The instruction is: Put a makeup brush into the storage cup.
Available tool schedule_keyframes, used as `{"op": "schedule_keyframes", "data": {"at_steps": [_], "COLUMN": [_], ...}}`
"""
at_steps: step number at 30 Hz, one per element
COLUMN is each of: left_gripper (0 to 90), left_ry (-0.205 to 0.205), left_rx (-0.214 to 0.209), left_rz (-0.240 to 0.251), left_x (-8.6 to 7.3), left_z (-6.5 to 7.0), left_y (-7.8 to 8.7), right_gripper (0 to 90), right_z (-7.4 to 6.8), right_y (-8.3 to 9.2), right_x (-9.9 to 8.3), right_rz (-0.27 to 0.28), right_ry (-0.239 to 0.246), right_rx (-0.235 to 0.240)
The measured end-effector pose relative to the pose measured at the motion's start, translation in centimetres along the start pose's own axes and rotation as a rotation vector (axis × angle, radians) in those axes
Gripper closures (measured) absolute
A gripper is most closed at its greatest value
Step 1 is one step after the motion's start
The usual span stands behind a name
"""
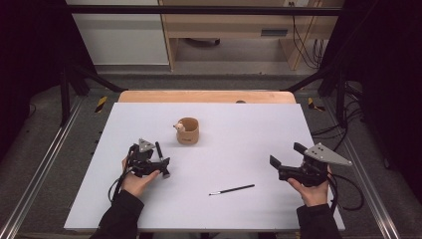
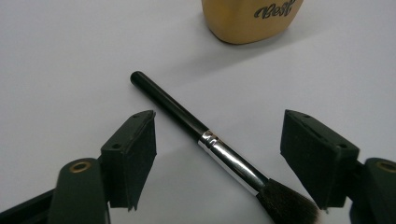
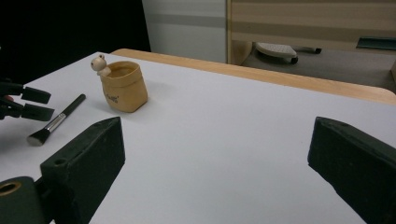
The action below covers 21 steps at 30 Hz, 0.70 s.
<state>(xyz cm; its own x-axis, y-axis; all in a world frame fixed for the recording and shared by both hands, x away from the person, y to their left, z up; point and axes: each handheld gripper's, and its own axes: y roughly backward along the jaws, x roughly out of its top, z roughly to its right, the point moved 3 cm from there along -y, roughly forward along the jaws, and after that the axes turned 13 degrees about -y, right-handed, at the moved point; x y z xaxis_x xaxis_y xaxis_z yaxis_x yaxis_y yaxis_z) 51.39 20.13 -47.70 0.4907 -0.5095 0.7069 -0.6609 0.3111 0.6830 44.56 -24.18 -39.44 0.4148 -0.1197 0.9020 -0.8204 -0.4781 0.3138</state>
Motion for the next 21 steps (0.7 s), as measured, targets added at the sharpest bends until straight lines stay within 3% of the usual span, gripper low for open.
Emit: {"op": "schedule_keyframes", "data": {"at_steps": [6, 11, 21], "left_gripper": [33.4, 40.2, 54.2], "left_ry": [0.007, 0.044, 0.065], "left_rx": [0.000, -0.014, -0.013], "left_rz": [-0.062, -0.075, -0.104], "left_x": [-0.4, -0.6, -1.0], "left_z": [0.3, 0.2, 0.1], "left_y": [-1.0, -1.2, -1.2], "right_gripper": [4.3, 4.3, 4.3], "right_z": [0.0, 0.0, 0.1], "right_y": [0.0, 0.0, 0.0], "right_x": [0.0, 0.0, 0.0], "right_rz": [-0.004, -0.003, 0.001], "right_ry": [0.005, 0.000, 0.000], "right_rx": [0.002, 0.002, 0.000]}}
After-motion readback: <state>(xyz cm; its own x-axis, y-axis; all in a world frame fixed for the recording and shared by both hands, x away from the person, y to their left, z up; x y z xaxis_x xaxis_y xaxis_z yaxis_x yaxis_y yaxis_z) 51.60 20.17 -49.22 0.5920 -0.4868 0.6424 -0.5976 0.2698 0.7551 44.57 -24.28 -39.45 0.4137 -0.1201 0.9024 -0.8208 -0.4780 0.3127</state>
